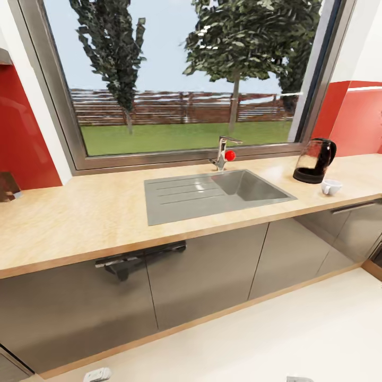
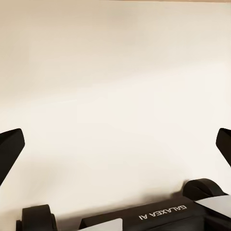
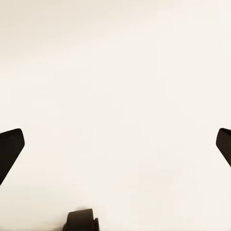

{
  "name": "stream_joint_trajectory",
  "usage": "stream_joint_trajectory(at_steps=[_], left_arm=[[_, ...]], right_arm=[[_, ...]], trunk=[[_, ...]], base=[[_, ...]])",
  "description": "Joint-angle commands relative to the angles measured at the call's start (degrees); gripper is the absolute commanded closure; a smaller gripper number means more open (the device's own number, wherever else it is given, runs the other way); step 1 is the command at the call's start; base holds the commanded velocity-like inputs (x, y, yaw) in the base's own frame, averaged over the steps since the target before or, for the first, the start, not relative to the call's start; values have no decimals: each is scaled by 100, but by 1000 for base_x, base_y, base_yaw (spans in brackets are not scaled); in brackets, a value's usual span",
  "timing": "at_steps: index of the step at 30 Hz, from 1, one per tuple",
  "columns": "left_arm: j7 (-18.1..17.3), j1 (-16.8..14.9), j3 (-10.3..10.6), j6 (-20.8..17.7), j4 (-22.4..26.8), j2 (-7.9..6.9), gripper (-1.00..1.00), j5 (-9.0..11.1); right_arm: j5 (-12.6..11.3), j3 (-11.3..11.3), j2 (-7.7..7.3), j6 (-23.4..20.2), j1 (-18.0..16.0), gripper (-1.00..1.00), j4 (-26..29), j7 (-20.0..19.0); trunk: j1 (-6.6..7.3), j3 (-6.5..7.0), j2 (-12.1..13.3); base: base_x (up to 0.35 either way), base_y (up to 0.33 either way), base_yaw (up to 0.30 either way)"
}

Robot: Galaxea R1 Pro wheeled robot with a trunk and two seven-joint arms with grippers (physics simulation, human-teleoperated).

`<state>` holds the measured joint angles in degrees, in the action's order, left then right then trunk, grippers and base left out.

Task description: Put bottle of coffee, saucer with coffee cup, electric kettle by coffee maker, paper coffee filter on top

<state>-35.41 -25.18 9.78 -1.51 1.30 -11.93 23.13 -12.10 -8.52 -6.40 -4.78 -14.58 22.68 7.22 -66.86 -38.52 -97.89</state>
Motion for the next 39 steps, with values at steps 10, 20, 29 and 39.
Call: stream_joint_trajectory(at_steps=[10, 20, 29, 39], left_arm=[[188, -4, 47, -8, 2, 73, -100, 60], [429, -4, 42, -7, 2, 135, -100, 60], [446, -4, 41, -7, 2, 138, -100, 60], [447, 0, 41, -7, 2, 139, -100, 60]], right_arm=[[-32, -44, -18, -404, 23, -100, 220, -102], [-30, -44, -19, -409, 24, -100, 228, -115], [-30, -44, -19, -410, 23, -100, 228, -116], [-29, -44, -24, -410, 23, -100, 228, -116]], trunk=[[1, 9, -3], [1, 10, -3], [1, 10, -3], [1, 10, -3]], base=[[0, -162, -132], [0, -170, -136], [1, -10, -246], [175, -185, -135]])
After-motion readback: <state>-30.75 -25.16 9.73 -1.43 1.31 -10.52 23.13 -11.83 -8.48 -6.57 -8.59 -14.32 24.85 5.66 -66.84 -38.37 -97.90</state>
